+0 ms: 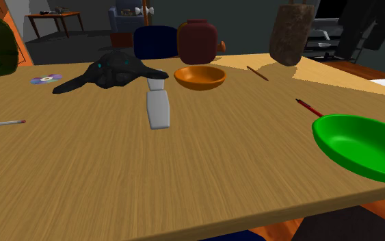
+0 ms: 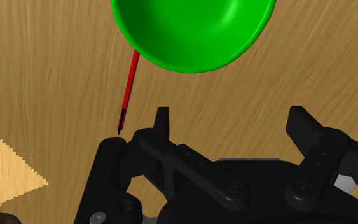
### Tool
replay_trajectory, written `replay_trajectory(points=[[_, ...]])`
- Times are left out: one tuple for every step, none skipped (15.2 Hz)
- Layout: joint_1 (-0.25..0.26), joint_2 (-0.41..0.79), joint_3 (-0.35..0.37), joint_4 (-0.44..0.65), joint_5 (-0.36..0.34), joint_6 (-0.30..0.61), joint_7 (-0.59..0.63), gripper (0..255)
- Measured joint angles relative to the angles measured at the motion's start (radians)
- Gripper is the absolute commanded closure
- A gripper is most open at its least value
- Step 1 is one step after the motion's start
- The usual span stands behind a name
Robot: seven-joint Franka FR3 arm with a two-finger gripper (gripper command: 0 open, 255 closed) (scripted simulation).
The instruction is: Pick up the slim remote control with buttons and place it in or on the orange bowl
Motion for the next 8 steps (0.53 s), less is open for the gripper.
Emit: replay_trajectory(points=[[0.0,0.0,0.0,0.0,0.0,0.0,0.0,0],[0.0,0.014,0.005,0.003,0.004,0.009,0.009,0],[0.001,0.034,0.014,0.007,0.011,0.023,0.024,0],[0.002,0.059,0.025,0.009,0.02,0.044,0.043,0],[0.004,0.084,0.038,0.018,0.029,0.059,0.065,0],[0.006,0.11,0.054,0.016,0.039,0.083,0.089,0],[0.007,0.148,0.068,0.033,0.048,0.103,0.113,0],[0.006,0.186,0.076,0.05,0.053,0.122,0.13,0]])
